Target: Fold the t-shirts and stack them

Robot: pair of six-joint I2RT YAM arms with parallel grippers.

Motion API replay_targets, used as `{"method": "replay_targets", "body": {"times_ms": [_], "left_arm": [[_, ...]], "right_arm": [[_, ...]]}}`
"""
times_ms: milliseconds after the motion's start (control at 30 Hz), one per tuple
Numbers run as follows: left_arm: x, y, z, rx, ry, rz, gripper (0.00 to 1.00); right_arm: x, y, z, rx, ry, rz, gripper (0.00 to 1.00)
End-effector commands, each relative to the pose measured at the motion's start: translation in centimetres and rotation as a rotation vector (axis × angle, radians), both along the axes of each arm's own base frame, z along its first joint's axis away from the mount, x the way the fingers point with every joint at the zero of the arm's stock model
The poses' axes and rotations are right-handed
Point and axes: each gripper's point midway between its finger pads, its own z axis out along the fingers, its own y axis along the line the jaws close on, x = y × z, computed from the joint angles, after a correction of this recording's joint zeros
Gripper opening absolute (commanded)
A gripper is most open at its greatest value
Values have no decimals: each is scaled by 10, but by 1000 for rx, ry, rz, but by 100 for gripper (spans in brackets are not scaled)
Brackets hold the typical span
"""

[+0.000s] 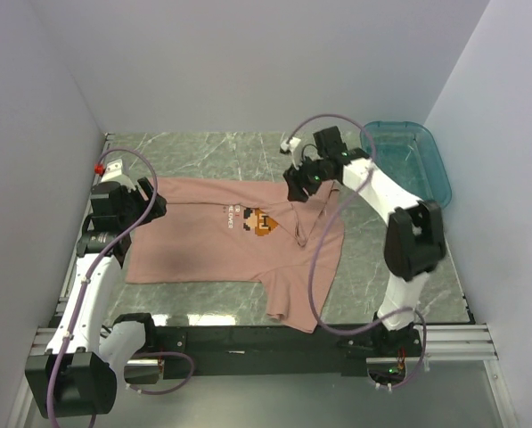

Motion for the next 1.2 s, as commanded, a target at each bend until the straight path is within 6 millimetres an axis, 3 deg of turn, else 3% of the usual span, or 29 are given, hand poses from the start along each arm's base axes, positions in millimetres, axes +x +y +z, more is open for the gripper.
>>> {"method": "replay_targets", "body": {"times_ms": [0, 133, 400, 533, 667, 900, 933, 1067, 1167], "left_arm": [[3, 0, 11, 16, -47, -11, 73], [3, -2, 10, 10, -44, -21, 73], [4, -5, 10, 4, -44, -34, 73], [3, -5, 9, 3, -43, -34, 73], [4, -5, 9, 1, -43, -36, 73], [4, -5, 8, 1, -40, -37, 73], [4, -5, 9, 1, -43, -35, 73], [4, -5, 9, 1, -43, -35, 73], [4, -5, 8, -1, -41, -37, 73]], "right_arm": [[13, 12, -29, 18, 198, -99, 62], [28, 11, -52, -25, 250, -152, 62], [27, 5, -82, -84, 314, -172, 61], [22, 10, -89, -79, 351, -152, 58], [19, 16, -88, -69, 361, -133, 45], [23, 15, -93, -85, 366, -153, 42], [23, 15, -93, -86, 367, -152, 39], [17, 17, -83, -79, 352, -128, 4], [6, 20, -77, -77, 323, -87, 0]]}}
